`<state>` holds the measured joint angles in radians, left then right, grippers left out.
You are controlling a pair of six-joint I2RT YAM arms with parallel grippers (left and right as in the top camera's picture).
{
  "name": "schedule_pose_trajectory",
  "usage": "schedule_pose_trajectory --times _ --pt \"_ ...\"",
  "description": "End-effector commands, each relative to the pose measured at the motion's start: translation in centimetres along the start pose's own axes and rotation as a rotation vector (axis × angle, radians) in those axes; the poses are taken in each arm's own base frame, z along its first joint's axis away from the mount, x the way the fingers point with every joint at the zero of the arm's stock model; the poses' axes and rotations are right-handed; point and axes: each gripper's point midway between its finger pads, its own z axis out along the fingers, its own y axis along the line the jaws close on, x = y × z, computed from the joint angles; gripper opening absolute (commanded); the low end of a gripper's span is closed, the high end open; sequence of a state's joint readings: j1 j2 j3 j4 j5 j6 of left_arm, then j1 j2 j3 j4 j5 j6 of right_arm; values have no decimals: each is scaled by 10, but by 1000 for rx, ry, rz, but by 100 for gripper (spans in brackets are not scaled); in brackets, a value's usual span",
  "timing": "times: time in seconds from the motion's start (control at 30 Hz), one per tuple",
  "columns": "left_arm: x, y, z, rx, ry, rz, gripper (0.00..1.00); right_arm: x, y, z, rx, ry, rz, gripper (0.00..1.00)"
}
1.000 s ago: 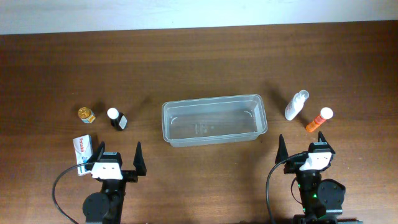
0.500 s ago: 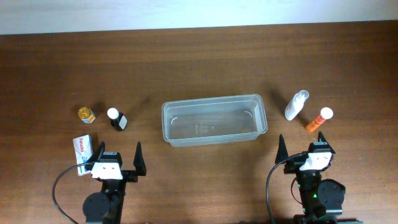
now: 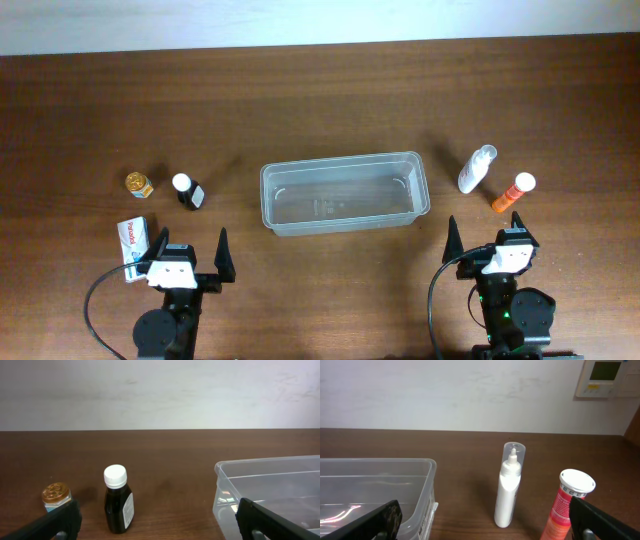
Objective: Pack container
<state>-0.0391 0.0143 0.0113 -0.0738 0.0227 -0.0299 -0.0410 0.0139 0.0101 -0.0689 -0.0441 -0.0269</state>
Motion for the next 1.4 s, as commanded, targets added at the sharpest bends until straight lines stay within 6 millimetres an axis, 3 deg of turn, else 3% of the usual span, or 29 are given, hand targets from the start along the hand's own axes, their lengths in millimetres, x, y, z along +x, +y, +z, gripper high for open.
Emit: schedule_pose_trajectory --times 0.0,0.8,1.1,1.37 --pt "0 -2 0 13 -1 7 99 1 3 0 -17 0 1 98" --pt "-4 -6 -1 33 -7 8 99 1 -7 0 41 1 42 98" --pt "-43 -6 4 27 37 6 99 -39 -15 -9 84 -13 43 98" --pt "-67 -6 44 25 266 1 99 -69 -19 -6 105 225 67 98"
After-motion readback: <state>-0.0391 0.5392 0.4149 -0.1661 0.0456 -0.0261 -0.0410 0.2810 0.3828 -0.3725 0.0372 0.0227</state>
